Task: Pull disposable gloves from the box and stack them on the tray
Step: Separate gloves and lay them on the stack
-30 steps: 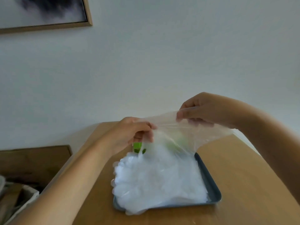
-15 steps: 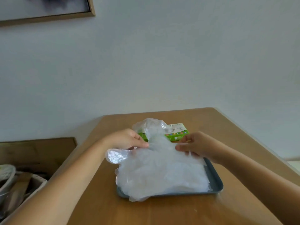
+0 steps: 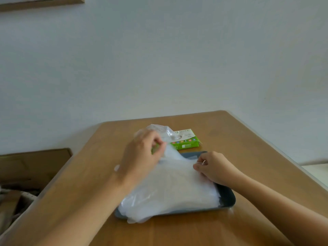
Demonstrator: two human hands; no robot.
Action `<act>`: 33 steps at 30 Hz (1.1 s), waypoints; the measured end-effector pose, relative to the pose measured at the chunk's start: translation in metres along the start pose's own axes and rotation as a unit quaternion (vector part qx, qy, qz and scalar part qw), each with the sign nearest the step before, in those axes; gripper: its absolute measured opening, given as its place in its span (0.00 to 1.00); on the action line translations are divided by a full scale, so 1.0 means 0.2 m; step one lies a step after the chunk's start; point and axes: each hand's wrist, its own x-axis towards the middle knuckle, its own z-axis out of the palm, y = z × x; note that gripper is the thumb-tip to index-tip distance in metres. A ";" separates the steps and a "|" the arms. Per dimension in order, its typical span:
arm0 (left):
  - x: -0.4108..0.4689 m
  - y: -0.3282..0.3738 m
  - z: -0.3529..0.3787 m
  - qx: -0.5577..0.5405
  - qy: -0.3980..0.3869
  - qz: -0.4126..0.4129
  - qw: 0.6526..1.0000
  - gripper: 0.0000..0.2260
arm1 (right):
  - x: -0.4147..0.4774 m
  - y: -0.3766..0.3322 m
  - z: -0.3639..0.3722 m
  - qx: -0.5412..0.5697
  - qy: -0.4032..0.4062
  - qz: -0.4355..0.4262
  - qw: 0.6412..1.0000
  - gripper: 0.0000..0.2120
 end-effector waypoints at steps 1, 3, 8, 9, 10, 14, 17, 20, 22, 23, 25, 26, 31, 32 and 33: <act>-0.03 0.05 0.03 -0.030 -0.051 0.034 0.998 0.06 | 0.00 0.00 0.00 -0.005 -0.001 0.002 1.000 0.10; -0.11 0.09 0.10 -0.058 -0.199 0.050 0.977 0.05 | 0.00 0.00 0.01 -0.016 0.003 -0.001 1.000 0.12; -0.18 0.00 0.21 -0.015 -0.354 0.034 0.934 0.23 | 0.00 0.01 0.02 0.007 0.022 0.003 1.000 0.18; -0.17 -0.02 0.21 0.010 -0.372 0.042 0.927 0.27 | 0.00 0.01 0.00 0.025 0.040 0.008 0.999 0.19; -0.17 -0.03 0.21 0.036 -0.393 0.060 0.917 0.31 | 0.00 0.00 -0.02 0.029 0.074 0.005 0.997 0.19; -0.14 -0.06 0.23 0.071 -0.456 0.073 0.884 0.40 | -0.09 -0.06 -0.09 -0.010 0.106 -0.154 0.982 0.19; -0.14 -0.07 0.24 0.072 -0.479 0.048 0.873 0.42 | -0.17 -0.06 -0.05 -0.172 -0.062 -0.264 0.947 0.15; -0.15 -0.07 0.25 0.082 -0.485 0.037 0.870 0.44 | -0.16 0.01 -0.03 -0.224 -0.141 -0.248 0.932 0.31; -0.16 -0.08 0.24 0.094 -0.495 0.018 0.864 0.45 | -0.15 0.06 -0.03 -0.276 -0.121 -0.232 0.925 0.38; -0.16 -0.09 0.24 0.092 -0.497 0.004 0.863 0.45 | -0.14 0.08 -0.03 -0.292 -0.079 -0.232 0.924 0.41; -0.15 -0.10 0.24 0.093 -0.496 -0.003 0.863 0.46 | -0.16 0.06 -0.04 -0.315 0.025 -0.256 0.914 0.42; -0.15 -0.10 0.24 0.098 -0.498 0.003 0.862 0.46 | -0.19 0.03 -0.06 -0.280 0.045 -0.273 0.919 0.38; -0.15 -0.10 0.21 0.076 -0.509 0.035 0.857 0.40 | -0.28 -0.12 -0.02 -0.129 0.011 -0.451 0.883 0.18; -0.14 -0.10 0.21 0.089 -0.513 0.041 0.853 0.35 | -0.27 -0.14 0.00 -0.149 -0.014 -0.458 0.876 0.17; -0.14 -0.10 0.21 0.099 -0.514 0.044 0.851 0.33 | -0.26 -0.15 0.03 -0.183 -0.035 -0.447 0.875 0.16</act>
